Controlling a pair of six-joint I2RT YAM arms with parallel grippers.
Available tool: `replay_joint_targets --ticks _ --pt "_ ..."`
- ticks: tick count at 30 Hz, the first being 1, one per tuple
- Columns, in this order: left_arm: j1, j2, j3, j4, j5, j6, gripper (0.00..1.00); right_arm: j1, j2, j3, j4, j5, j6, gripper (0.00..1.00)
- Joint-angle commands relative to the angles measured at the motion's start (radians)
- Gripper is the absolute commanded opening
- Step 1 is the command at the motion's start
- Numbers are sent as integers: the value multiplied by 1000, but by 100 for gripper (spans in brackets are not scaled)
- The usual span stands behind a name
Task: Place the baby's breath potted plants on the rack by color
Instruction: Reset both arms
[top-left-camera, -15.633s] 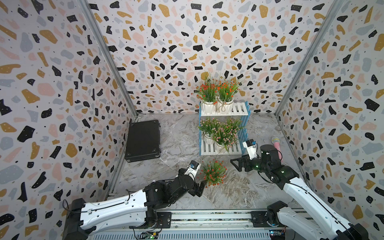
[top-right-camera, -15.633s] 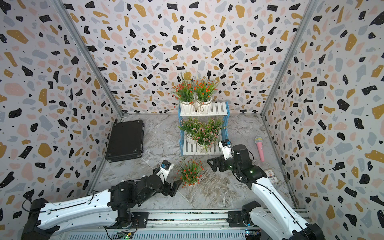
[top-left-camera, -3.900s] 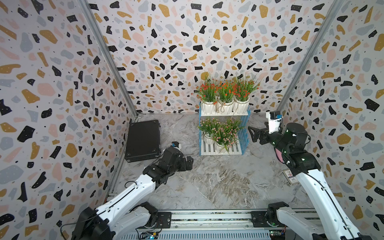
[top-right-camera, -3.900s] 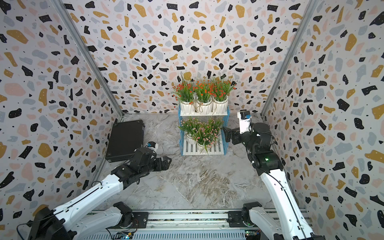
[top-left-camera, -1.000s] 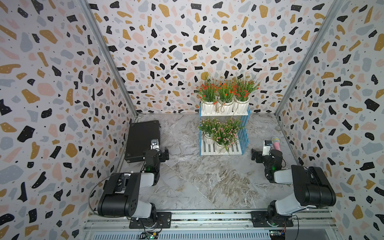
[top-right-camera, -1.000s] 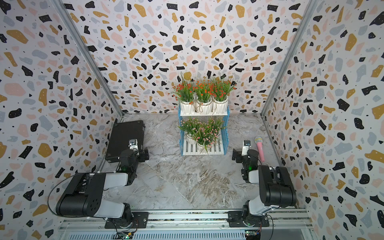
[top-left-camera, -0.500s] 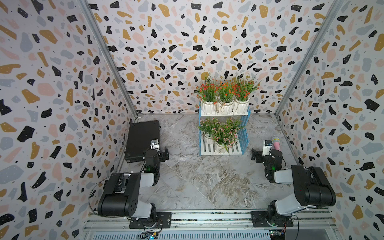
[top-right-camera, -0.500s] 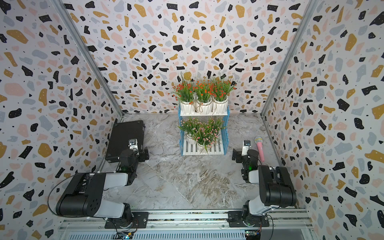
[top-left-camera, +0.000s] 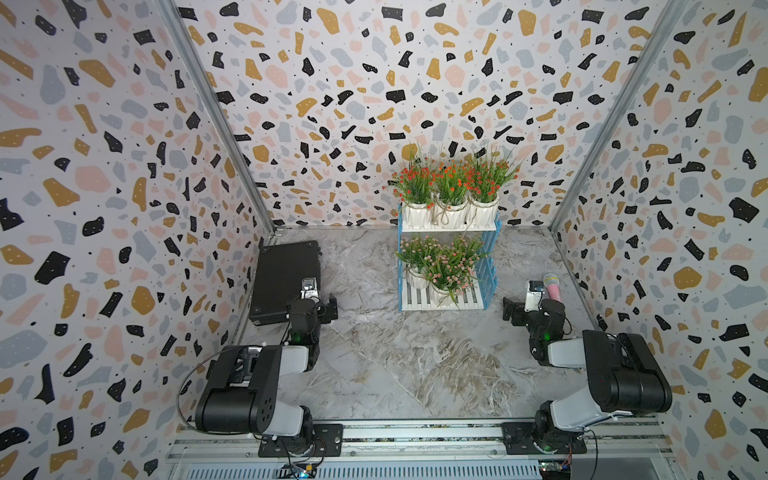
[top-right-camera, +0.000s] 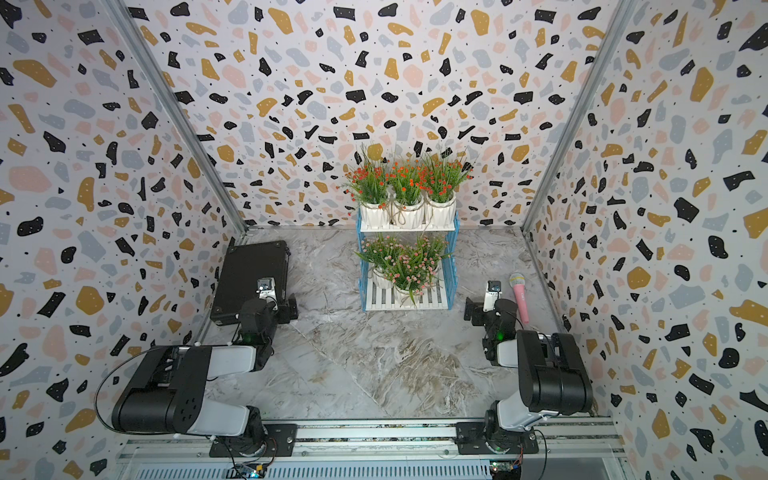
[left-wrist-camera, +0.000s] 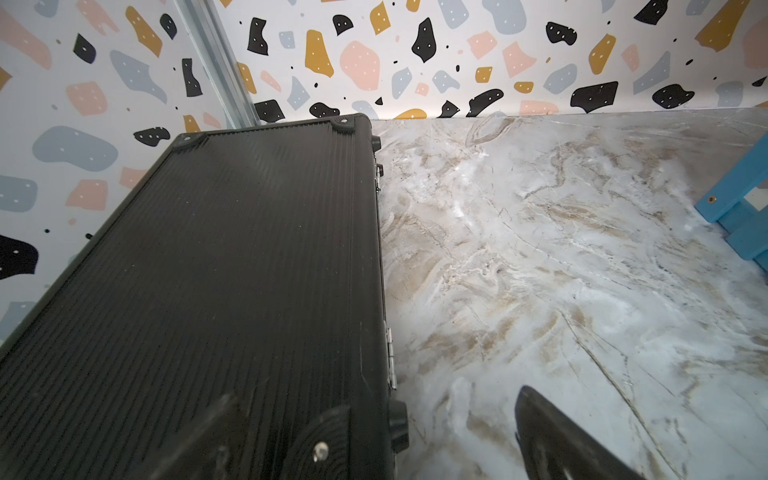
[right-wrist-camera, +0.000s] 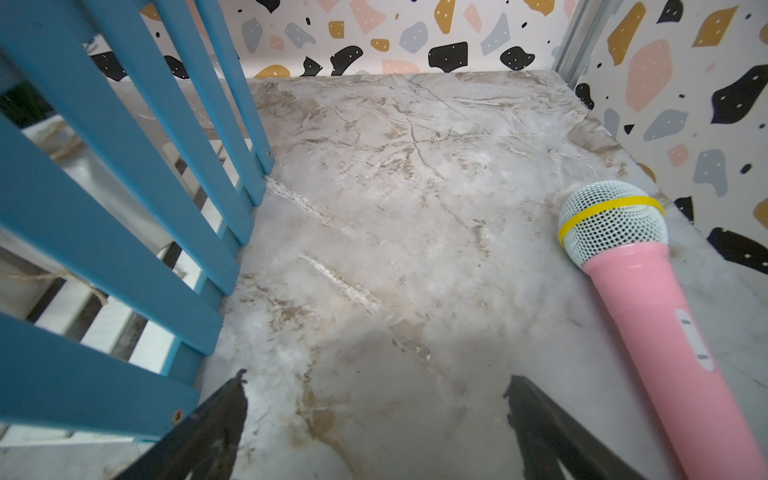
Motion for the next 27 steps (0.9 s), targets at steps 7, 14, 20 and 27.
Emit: replay_joint_targets --ticks 7,14,20,27 --pt "-5 -1 -3 45 -9 7 99 4 -4 32 -8 9 -8 100" --pt "-4 -1 -2 45 -7 7 99 5 -11 24 1 10 -8 100" --pt "-3 0 -3 45 -7 7 99 5 -10 24 1 10 -9 100" --pt "6 -3 -6 47 7 -3 99 6 -10 23 2 10 -8 100"
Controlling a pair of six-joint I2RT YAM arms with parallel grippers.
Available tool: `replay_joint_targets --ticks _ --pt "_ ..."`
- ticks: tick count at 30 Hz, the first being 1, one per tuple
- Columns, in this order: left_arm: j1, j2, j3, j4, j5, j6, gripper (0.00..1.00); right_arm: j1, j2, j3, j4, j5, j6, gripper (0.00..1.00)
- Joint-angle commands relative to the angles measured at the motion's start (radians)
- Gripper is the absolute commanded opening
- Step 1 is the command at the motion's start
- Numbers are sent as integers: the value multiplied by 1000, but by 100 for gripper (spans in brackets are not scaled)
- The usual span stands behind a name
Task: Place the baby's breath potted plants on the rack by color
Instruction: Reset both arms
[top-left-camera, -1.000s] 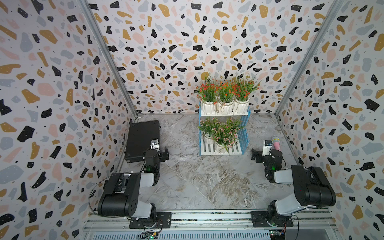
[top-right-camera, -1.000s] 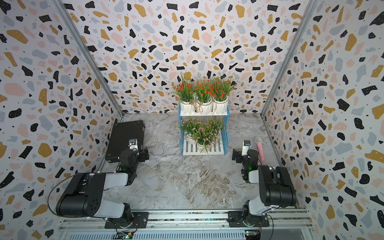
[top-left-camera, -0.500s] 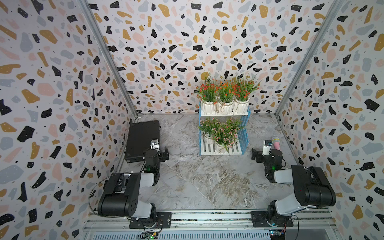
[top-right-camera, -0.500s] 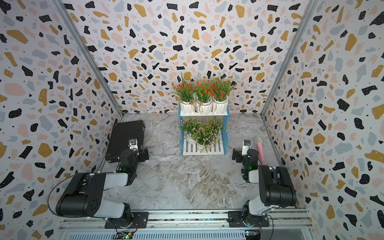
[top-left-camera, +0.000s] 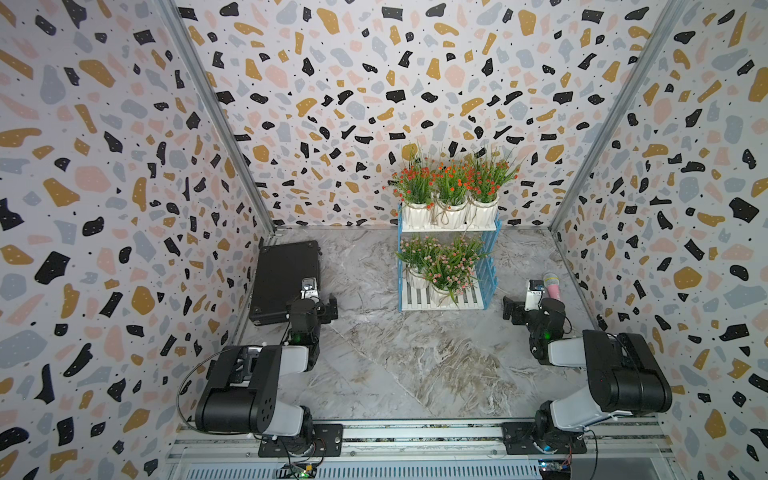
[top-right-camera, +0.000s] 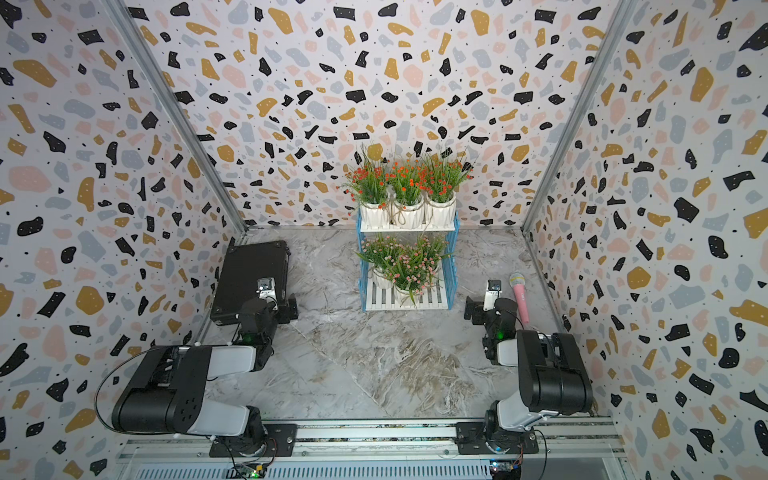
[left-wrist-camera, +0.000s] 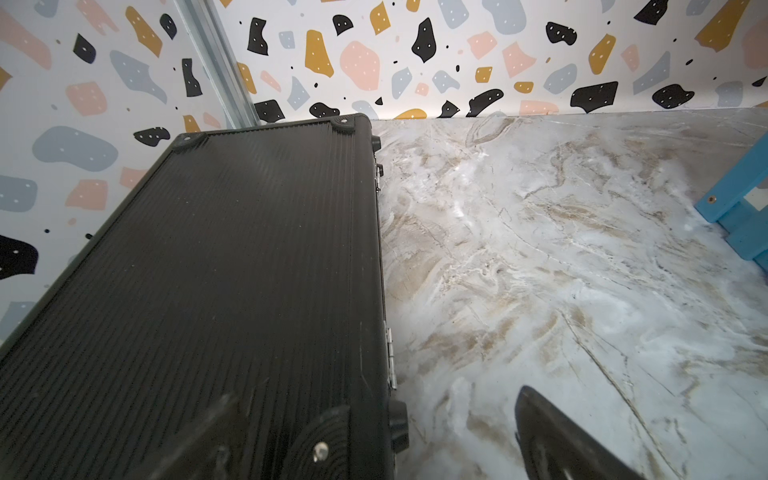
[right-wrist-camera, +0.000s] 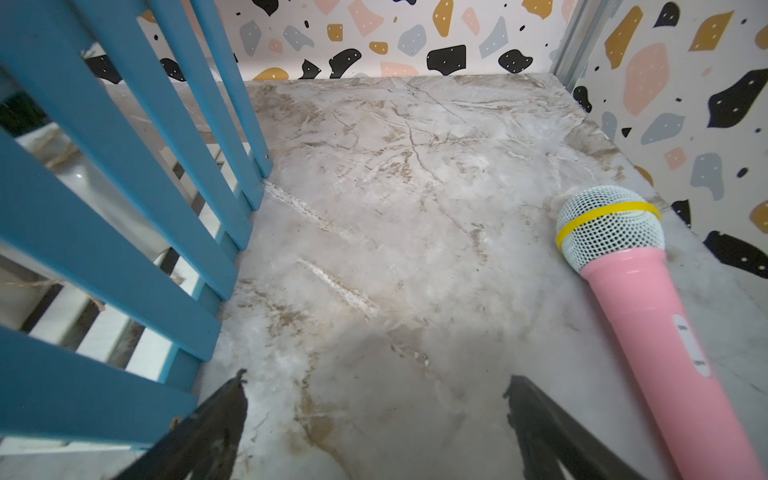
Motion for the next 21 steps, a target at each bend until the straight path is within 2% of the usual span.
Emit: replay_joint_targets --ticks 1,21 --pt "8 -5 -7 47 11 -4 99 4 -10 13 9 7 -8 100" --pt "6 3 3 32 15 6 99 5 -10 13 9 7 -8 100"
